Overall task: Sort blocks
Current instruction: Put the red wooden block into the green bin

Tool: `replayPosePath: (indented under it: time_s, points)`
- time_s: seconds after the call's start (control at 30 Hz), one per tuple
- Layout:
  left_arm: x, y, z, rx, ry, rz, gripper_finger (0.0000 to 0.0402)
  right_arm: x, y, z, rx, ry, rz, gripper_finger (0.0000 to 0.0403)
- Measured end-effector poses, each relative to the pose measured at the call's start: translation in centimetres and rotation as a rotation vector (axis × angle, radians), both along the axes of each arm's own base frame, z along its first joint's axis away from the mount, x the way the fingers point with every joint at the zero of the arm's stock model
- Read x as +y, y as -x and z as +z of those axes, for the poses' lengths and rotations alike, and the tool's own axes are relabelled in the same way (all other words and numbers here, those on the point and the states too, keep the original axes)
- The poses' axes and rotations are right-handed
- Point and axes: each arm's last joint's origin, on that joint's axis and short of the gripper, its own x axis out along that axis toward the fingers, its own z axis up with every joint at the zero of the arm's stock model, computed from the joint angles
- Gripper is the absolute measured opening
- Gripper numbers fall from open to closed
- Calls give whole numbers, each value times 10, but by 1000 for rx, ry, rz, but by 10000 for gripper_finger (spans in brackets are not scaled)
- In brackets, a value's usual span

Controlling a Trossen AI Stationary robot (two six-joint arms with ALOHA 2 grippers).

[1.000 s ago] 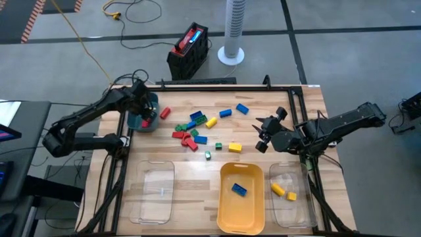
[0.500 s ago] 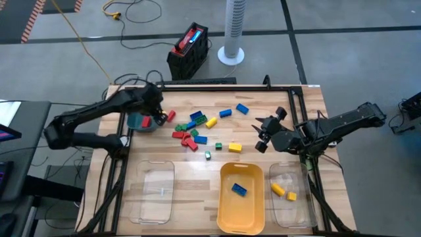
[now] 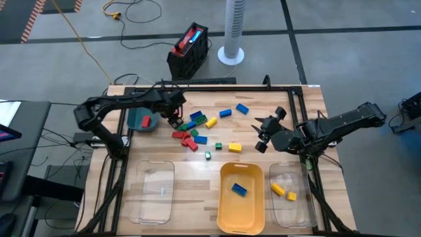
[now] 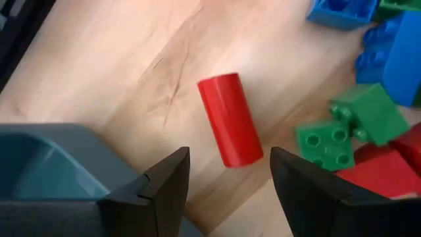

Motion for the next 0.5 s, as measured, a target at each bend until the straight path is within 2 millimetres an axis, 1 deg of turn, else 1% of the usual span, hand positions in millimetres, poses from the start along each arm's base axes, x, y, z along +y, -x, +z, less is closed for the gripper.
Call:
replayPosePath:
  time_s: [0.17, 0.37, 0.43, 0.5]
  points:
    - [11, -10, -12, 31, 0, -4, 206, 0, 0, 0, 4, -7, 10, 152]
    - [26, -12, -34, 69, 24, 33, 206, 0, 0, 0, 5, -9, 13, 152]
    - [28, -13, -43, 84, 45, 45, 206, 0, 0, 0, 8, -5, 15, 152]
    - [29, -15, -47, 72, 58, 39, 206, 0, 0, 0, 9, -4, 16, 152]
